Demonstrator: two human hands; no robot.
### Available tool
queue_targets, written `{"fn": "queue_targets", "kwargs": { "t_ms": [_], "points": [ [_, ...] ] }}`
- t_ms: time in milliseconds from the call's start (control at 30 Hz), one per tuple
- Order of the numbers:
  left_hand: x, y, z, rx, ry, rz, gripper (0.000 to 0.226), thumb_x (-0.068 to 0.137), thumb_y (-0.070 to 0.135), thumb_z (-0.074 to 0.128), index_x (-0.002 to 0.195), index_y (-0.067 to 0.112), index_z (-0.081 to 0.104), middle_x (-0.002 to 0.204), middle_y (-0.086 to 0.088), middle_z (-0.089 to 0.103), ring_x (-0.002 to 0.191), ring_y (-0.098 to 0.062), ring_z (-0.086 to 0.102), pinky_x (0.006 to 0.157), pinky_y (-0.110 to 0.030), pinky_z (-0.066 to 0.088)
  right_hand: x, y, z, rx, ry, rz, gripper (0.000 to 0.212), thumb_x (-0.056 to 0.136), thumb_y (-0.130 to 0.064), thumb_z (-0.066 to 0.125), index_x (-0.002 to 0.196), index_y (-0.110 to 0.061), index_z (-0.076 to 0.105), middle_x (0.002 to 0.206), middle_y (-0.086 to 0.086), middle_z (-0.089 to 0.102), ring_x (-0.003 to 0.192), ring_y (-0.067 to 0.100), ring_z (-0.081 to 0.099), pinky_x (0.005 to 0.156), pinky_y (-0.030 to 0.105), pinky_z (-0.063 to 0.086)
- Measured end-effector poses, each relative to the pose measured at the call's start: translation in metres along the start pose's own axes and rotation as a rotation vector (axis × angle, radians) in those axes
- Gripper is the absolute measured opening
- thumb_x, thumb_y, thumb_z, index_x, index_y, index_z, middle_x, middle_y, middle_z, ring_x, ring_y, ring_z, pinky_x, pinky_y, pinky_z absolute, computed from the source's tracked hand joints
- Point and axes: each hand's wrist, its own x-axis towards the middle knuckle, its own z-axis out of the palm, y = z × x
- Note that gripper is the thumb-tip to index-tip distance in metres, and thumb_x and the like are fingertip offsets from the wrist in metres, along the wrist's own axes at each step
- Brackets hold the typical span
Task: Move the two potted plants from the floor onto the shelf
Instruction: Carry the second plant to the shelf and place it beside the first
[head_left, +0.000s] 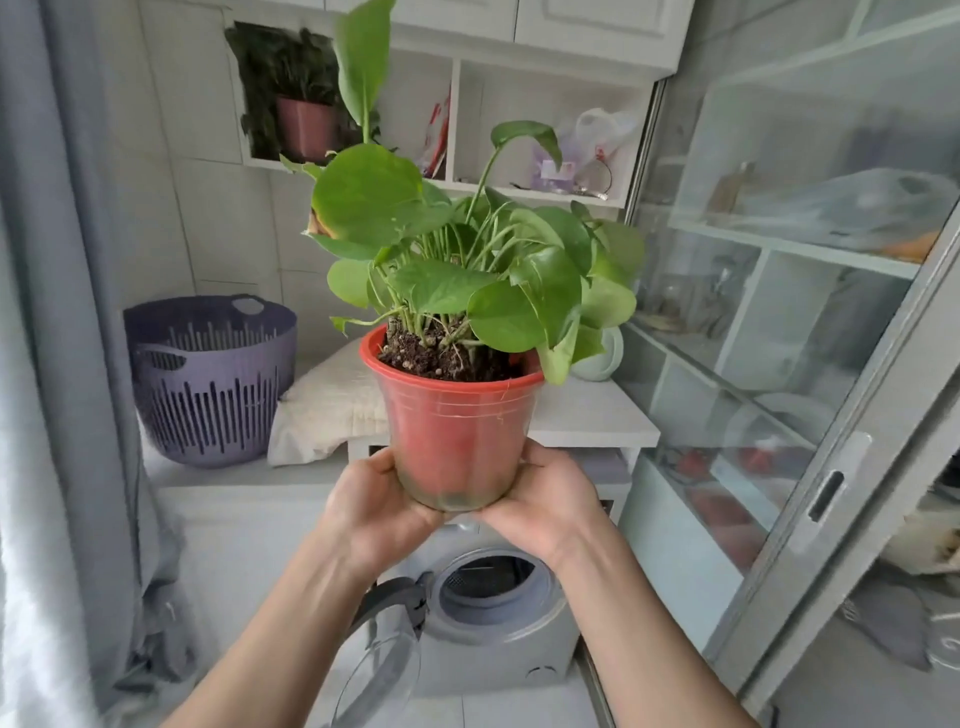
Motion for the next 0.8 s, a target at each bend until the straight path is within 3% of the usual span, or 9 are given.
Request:
{"fn": "queue_targets", "kwargs": {
  "t_ms": [100, 233, 500, 600, 800],
  "points": [
    [0.024, 0.006, -0.002, -0.006, 0.02, -0.008, 0.055, 0.104, 0.03, 0.023, 0.131, -0.003, 0.058, 0.133, -0.03, 0.061, 0.121, -0.045, 0.06, 0.095, -0.06, 0.046, 0.02, -0.013, -0.006, 0.012, 0.005, 0.007, 0.04, 0.1, -0.012, 0.036, 0.127, -0.001, 0.064, 0.127, 0.03, 0.065, 0.113, 0.052, 0.063, 0.095, 0.067, 0.047],
    [0.059, 0.012, -0.002, -0.036, 0.026, 0.019, 0.054, 0.104, 0.027, 0.022, 0.134, -0.003, 0.055, 0.133, -0.031, 0.06, 0.118, -0.047, 0.061, 0.093, -0.061, 0.049, 0.052, -0.037, -0.017, 0.007, 0.024, 0.067, 0.041, 0.102, -0.016, 0.036, 0.128, 0.002, 0.062, 0.128, 0.03, 0.065, 0.121, 0.048, 0.058, 0.101, 0.066, 0.042],
    [0.156, 0.004, 0.049, -0.066, 0.028, 0.1, 0.05, 0.102, 0.023, 0.028, 0.132, -0.005, 0.057, 0.129, -0.034, 0.062, 0.108, -0.051, 0.066, 0.076, -0.061, 0.059, 0.101, -0.139, -0.044, -0.011, -0.03, 0.084, 0.043, 0.106, -0.023, 0.031, 0.119, -0.002, 0.066, 0.117, 0.029, 0.07, 0.105, 0.048, 0.067, 0.094, 0.067, 0.046],
    [0.193, -0.002, 0.072, -0.028, 0.02, 0.095, 0.05, 0.102, 0.024, 0.028, 0.131, -0.004, 0.057, 0.131, -0.034, 0.06, 0.114, -0.051, 0.063, 0.084, -0.06, 0.057, 0.113, -0.18, -0.057, -0.003, -0.062, 0.069, 0.043, 0.106, -0.022, 0.031, 0.12, -0.002, 0.065, 0.115, 0.03, 0.071, 0.094, 0.051, 0.071, 0.089, 0.065, 0.049],
    [0.253, -0.014, 0.097, 0.041, 0.051, 0.103, 0.051, 0.104, 0.026, 0.027, 0.134, -0.004, 0.056, 0.134, -0.033, 0.058, 0.122, -0.049, 0.059, 0.101, -0.061, 0.043, 0.136, -0.238, -0.082, 0.001, -0.054, 0.075, 0.04, 0.102, -0.018, 0.035, 0.126, -0.004, 0.064, 0.12, 0.029, 0.069, 0.116, 0.048, 0.06, 0.102, 0.068, 0.04]
  ]
}}
